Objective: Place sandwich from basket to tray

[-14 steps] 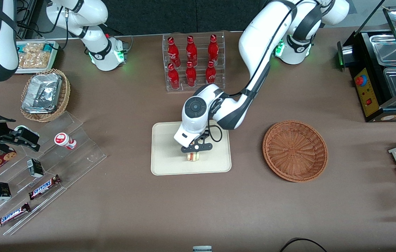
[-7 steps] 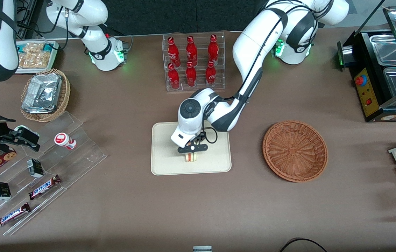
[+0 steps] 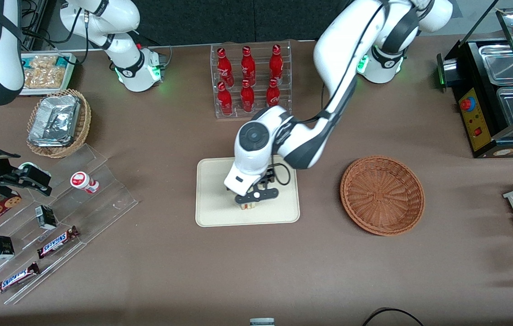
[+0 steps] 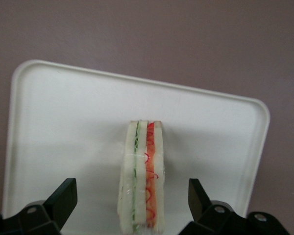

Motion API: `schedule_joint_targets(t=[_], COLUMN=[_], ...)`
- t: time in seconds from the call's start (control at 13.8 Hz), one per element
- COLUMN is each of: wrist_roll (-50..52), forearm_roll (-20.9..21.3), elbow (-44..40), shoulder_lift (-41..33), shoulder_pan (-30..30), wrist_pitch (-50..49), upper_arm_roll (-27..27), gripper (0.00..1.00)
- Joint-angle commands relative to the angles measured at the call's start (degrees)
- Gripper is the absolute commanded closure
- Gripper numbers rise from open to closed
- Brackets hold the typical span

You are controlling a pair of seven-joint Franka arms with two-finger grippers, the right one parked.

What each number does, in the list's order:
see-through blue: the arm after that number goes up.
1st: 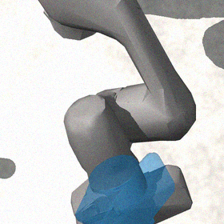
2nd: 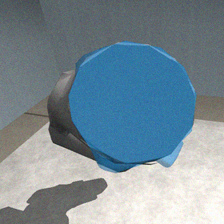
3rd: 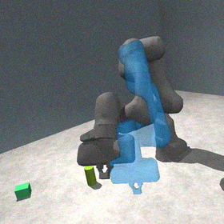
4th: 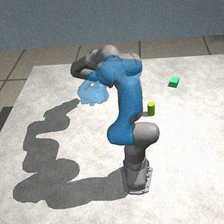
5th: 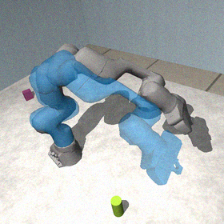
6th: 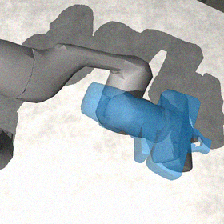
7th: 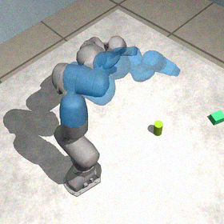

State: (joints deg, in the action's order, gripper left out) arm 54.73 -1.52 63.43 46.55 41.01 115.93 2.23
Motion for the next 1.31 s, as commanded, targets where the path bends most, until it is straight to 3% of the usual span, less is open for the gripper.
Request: schedule_joint_targets(t=[0.0,0.22,0.58,0.8,1.24], wrist_roll=[-1.37,-9.79,-27.80,-38.08,-48.57], forearm_roll=[-1.47,-4.62,-4.72,-4.72,-3.41], elbow=[9.83,22.39,43.24,48.01,46.97], shoulder_lift=[-11.00,-22.16,-39.83,-47.32,-55.77], shoulder_pan=[-3.02,-8.73,-20.06,-27.10,-35.64], wrist_pitch=[-1.50,-1.32,-0.44,-5.17,-17.31], upper_arm_roll=[0.05,0.05,-0.12,-0.21,-0.47], gripper=[0.00,0.00,0.00,0.00,0.00])
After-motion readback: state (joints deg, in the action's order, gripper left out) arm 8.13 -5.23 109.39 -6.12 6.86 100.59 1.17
